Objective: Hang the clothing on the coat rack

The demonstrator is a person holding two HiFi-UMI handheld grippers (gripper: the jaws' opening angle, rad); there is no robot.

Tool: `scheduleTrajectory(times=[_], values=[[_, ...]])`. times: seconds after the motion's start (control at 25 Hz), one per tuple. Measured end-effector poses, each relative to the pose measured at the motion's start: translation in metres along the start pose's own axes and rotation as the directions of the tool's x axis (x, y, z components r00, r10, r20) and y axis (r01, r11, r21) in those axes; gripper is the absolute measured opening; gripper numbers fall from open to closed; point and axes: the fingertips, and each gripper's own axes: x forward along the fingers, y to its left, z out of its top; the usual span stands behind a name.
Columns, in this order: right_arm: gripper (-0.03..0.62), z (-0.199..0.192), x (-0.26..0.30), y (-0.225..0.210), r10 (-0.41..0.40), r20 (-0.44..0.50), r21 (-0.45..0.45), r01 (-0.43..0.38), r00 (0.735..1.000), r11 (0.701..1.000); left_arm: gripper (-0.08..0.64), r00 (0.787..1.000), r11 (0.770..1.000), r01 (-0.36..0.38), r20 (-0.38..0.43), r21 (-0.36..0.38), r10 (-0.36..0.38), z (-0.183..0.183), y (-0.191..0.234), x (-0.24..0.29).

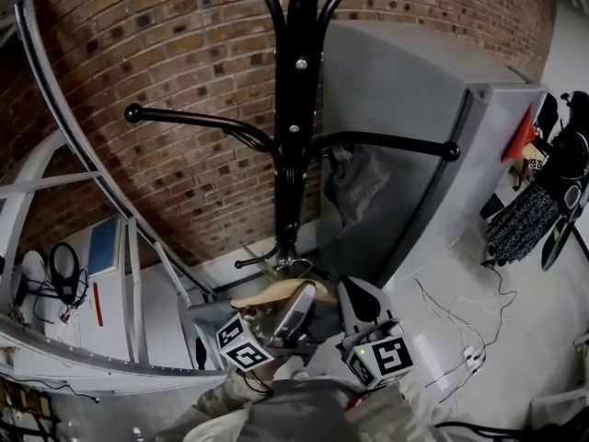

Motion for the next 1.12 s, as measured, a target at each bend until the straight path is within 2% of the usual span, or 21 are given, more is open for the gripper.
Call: scheduleTrajectory(times=[0.36,0.56,0.92,1.12], values=[[0.025,0.013,-0.001,-0.006,0.022,0.029,-0.014,-0.021,0.999,1.0,0.11,1.0,0.999,-0.016,0.024,0.039,0.015,0.011,-0.007,0.006],[0.025,0.022,-0.007,-0.014,-0.009,0.049,-0.031,0.01,0.999,0.999,0.11,1.0,0.998,-0.002,0.031,0.066,0.0,0.021,-0.014,0.012],[0.025,0.026,-0.019,-0.034,-0.092,0.057,-0.038,0.095,0.994,0.995,0.109,0.998,0.997,0.042,0.036,0.059,-0.045,0.034,-0.021,0.027],[0.025,0.03,-0.018,-0.038,-0.109,0.063,-0.058,0.113,0.992,0.992,0.109,0.997,0.996,0.063,0.043,0.068,-0.066,0.042,-0.022,0.036]])
